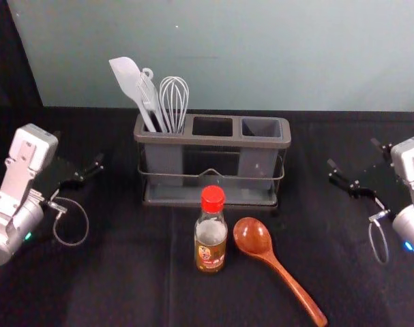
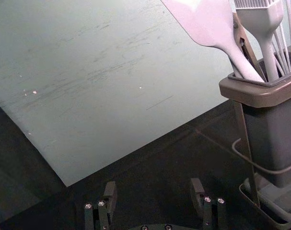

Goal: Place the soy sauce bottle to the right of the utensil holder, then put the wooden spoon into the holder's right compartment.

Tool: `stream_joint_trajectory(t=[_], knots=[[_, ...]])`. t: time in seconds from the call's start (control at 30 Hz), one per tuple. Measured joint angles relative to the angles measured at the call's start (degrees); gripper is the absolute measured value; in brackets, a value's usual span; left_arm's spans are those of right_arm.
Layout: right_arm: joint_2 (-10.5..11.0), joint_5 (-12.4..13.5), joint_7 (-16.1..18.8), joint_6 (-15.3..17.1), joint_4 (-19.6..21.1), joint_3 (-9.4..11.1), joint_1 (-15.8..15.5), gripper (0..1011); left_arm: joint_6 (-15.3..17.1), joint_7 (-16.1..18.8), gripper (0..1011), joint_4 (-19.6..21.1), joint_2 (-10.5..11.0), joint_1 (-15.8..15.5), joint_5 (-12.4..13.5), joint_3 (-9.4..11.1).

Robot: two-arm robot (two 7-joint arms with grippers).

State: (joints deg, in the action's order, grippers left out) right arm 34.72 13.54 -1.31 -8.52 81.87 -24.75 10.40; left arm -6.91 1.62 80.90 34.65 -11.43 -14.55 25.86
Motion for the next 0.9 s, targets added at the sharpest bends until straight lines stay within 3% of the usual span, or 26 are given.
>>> stream_joint_trajectory(t=[0.3,0.4,0.57,0.7,0.87,0.9], knots=[[1.3,0.5,0.7,-0.6,4.9,2.8,-3.1,1002,0.0,0.0,1005,0.0,0.0,0.0,0.0,0.0],[2.1,1.8,1.1,-0.6,7.6,4.4,-4.9,1003,0.0,0.0,1005,0.0,0.0,0.0,0.0,0.0],[3.5,5.4,3.2,-1.0,11.7,7.4,-8.0,1003,0.0,0.0,1005,0.0,0.0,0.0,0.0,0.0],[5.1,12.7,9.1,-2.5,14.4,10.5,-11.2,1003,0.0,0.0,1005,0.0,0.0,0.0,0.0,0.0],[6.9,19.4,16.2,-3.8,16.7,13.0,-14.5,1003,0.0,0.0,1005,0.0,0.0,0.0,0.0,0.0],[6.9,19.4,16.2,-3.8,16.7,13.0,-14.5,1003,0.0,0.0,1005,0.0,0.0,0.0,0.0,0.0]])
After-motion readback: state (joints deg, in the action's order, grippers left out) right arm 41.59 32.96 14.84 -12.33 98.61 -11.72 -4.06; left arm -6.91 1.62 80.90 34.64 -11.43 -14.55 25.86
